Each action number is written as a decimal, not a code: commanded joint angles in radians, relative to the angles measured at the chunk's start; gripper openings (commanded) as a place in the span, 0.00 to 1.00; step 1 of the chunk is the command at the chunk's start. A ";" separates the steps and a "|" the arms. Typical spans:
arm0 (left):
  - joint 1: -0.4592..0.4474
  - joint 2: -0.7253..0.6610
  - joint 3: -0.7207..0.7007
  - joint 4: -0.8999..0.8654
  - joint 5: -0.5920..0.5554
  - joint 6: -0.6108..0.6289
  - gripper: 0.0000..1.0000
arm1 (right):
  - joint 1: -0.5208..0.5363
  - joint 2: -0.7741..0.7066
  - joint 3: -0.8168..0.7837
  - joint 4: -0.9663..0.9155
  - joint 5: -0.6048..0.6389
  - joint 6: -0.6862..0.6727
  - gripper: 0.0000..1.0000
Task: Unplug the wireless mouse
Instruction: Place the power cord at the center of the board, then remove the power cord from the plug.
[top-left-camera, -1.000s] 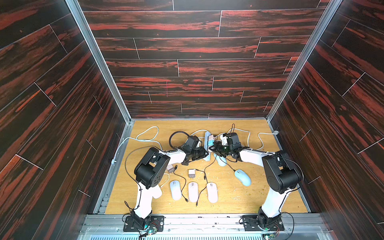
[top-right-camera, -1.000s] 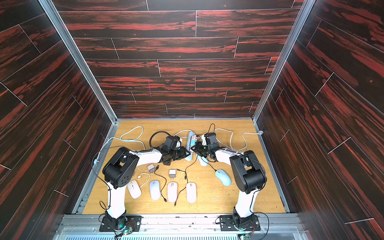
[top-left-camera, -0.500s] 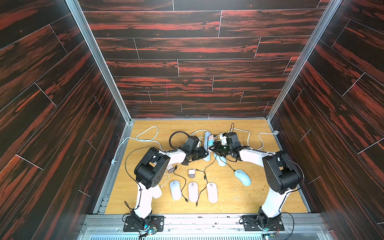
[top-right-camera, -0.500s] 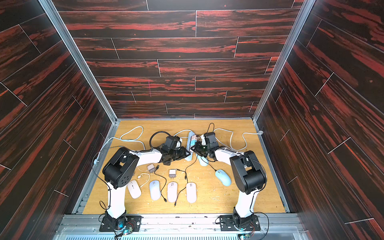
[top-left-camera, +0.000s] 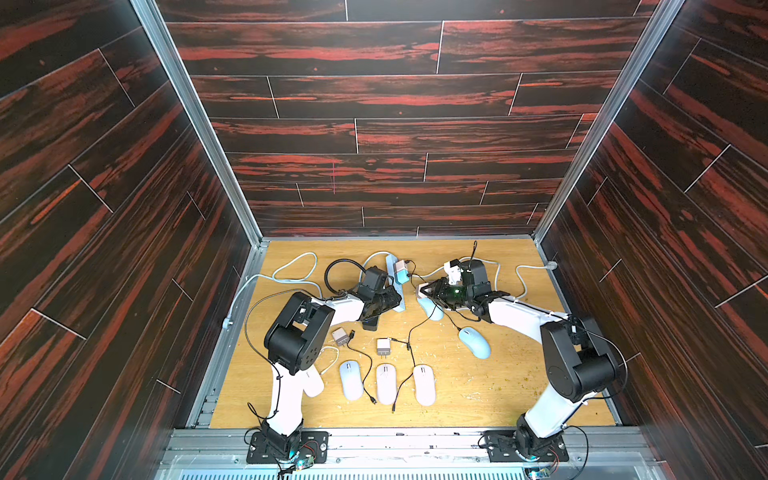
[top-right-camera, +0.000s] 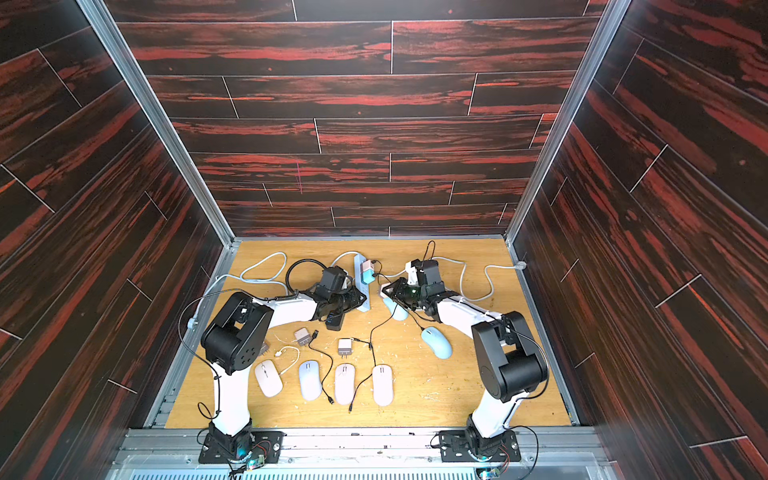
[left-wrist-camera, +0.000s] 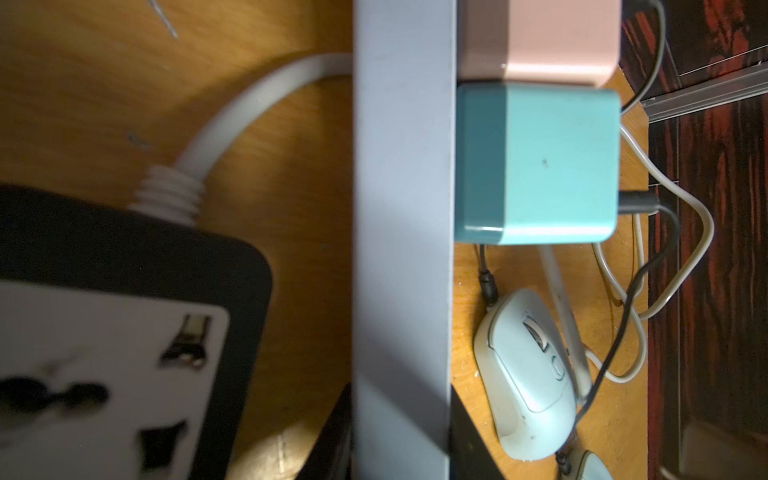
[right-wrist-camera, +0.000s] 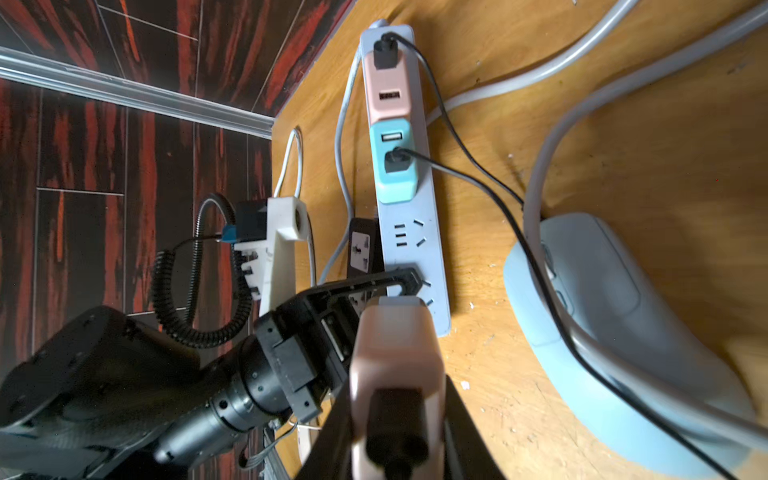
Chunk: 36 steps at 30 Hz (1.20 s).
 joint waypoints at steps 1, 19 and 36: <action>0.020 0.021 -0.030 -0.128 -0.085 -0.001 0.00 | 0.005 -0.091 -0.021 0.008 -0.026 -0.057 0.00; 0.005 -0.448 -0.087 -0.169 -0.023 0.258 1.00 | 0.003 -0.584 -0.123 -0.325 0.220 -0.343 0.00; -0.301 -0.870 -0.434 0.170 -0.195 1.192 0.94 | 0.032 -0.622 0.032 -0.560 -0.006 -0.419 0.00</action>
